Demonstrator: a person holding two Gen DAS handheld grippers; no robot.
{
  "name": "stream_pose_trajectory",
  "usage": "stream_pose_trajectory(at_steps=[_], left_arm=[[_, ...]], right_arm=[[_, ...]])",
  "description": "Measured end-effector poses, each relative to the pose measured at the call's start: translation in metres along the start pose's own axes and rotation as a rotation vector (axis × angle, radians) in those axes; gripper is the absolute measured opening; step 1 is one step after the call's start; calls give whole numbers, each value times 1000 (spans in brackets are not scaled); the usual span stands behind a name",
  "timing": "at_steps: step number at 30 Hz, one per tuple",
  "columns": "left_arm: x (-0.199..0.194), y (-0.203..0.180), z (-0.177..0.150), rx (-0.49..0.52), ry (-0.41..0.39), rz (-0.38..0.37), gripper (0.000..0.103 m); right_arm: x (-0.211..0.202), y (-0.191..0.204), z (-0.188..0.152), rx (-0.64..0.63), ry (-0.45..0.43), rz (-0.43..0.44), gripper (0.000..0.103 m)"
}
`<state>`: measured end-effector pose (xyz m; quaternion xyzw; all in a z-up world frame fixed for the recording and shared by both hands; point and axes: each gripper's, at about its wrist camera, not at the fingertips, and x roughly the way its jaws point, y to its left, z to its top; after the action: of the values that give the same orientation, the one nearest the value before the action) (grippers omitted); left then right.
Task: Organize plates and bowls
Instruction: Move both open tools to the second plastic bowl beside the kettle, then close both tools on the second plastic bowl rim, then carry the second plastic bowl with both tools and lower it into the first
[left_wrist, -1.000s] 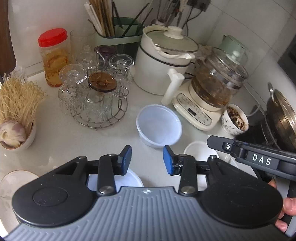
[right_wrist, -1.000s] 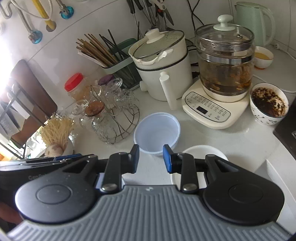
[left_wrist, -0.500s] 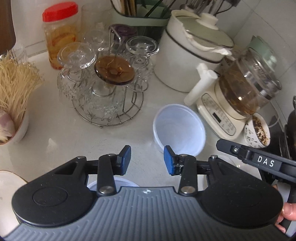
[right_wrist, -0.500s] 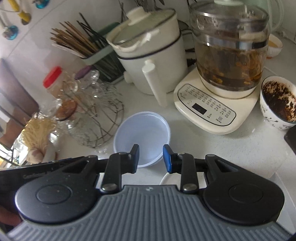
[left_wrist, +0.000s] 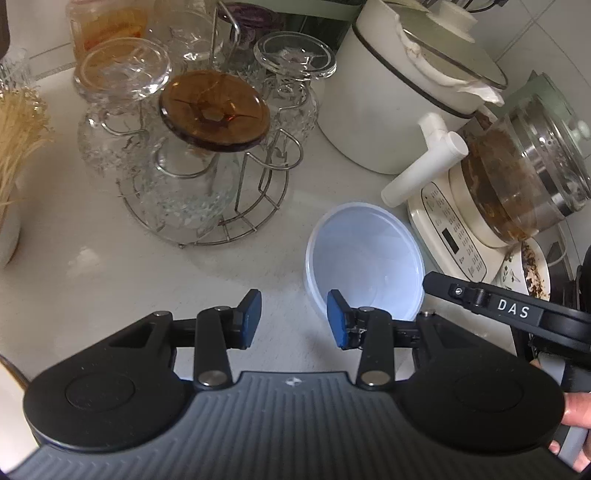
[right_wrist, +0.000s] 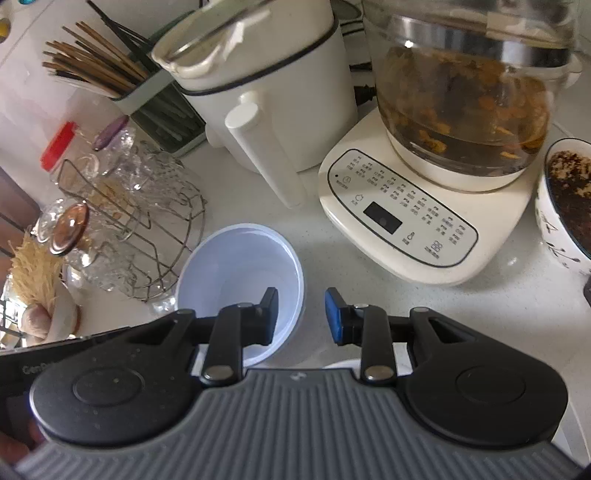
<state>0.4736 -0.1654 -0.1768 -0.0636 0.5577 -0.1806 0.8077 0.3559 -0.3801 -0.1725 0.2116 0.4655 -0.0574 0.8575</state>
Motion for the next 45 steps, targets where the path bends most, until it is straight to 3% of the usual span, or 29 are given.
stream_pose_trajectory(at_steps=[7, 11, 15, 22, 25, 30, 45], left_arm=[[23, -10, 11, 11, 29, -10, 45], [39, -6, 16, -51, 52, -49, 44], [47, -7, 19, -62, 70, -36, 43], [60, -4, 19, -97, 86, -62, 20], [62, -1, 19, -118, 90, -76, 15], [58, 1, 18, -122, 93, -78, 9], [10, 2, 21, -134, 43, -109, 9]], right_arm=[[18, -11, 11, 10, 34, -3, 30], [27, -16, 17, 23, 57, 9, 30], [33, -19, 20, 17, 78, 29, 26], [42, -21, 20, 21, 115, 54, 18], [46, -20, 21, 22, 126, 71, 14], [47, -15, 22, 7, 141, 90, 10], [8, 4, 27, -2, 112, 103, 10]])
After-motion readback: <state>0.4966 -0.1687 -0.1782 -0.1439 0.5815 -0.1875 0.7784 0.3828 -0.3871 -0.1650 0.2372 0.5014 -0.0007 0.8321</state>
